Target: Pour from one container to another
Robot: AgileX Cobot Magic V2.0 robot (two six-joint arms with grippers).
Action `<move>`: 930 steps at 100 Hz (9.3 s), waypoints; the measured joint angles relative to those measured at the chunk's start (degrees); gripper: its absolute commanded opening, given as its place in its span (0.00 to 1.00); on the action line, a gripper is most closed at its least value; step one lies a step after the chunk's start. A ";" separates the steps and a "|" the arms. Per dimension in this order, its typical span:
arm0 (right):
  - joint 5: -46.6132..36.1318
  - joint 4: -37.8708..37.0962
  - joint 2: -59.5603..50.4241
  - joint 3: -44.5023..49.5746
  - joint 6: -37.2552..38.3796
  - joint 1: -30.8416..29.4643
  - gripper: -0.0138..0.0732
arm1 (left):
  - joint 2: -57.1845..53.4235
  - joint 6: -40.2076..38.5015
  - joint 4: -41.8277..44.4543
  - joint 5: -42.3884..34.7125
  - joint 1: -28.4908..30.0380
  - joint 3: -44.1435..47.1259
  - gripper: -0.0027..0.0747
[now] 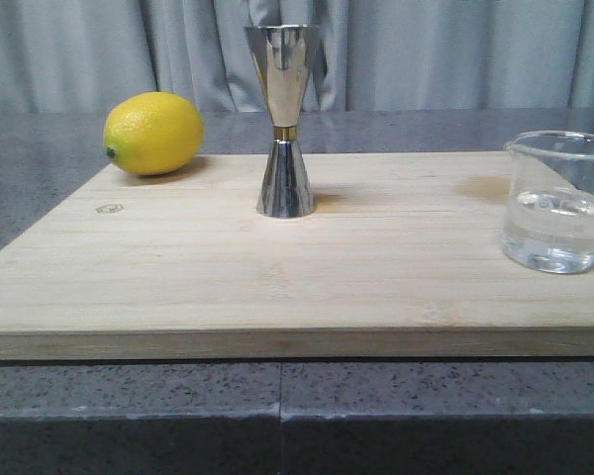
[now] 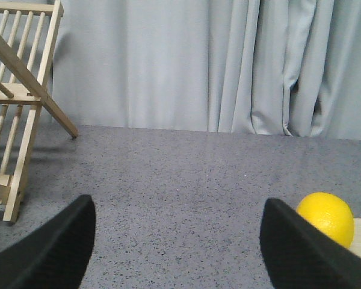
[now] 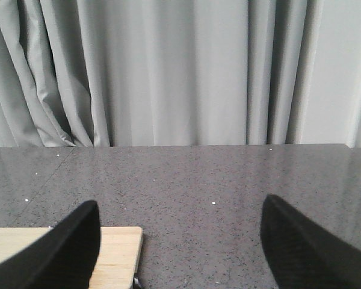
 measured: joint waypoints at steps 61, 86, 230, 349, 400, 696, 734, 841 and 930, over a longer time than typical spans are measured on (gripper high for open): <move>16.45 0.00 8.88 -8.36 0.00 0.00 0.76 | 17.28 12.35 -5.46 30.74 0.00 -15.79 0.68; 18.48 0.22 12.26 -9.07 0.00 0.00 0.86 | 28.17 25.14 -17.13 35.31 0.00 -17.37 0.68; 19.16 0.56 12.65 -9.07 0.00 0.00 0.88 | 62.74 106.86 -78.85 49.66 -1.24 -15.14 0.67; 19.16 0.56 12.65 -9.07 0.00 0.00 0.88 | 84.75 119.57 -90.40 49.34 -20.70 -27.13 0.67; 19.16 0.56 12.65 -9.07 0.00 0.00 0.88 | 85.83 119.61 -90.40 49.23 -20.69 -27.68 0.51; -0.91 3.27 15.97 -0.67 -8.40 27.65 0.88 | 86.18 125.92 -90.32 49.02 -20.69 -29.92 0.04; -27.87 -0.46 15.97 15.48 -7.07 30.78 0.88 | 86.18 125.92 -90.32 49.02 -20.69 -29.92 0.04; -53.43 5.52 39.59 25.00 -6.83 30.78 0.88 | 86.18 125.92 -90.32 49.02 -20.69 -29.92 0.04; -62.04 6.57 49.81 25.00 -6.83 30.78 0.60 | 86.18 125.92 -90.32 49.02 -20.69 -29.92 0.04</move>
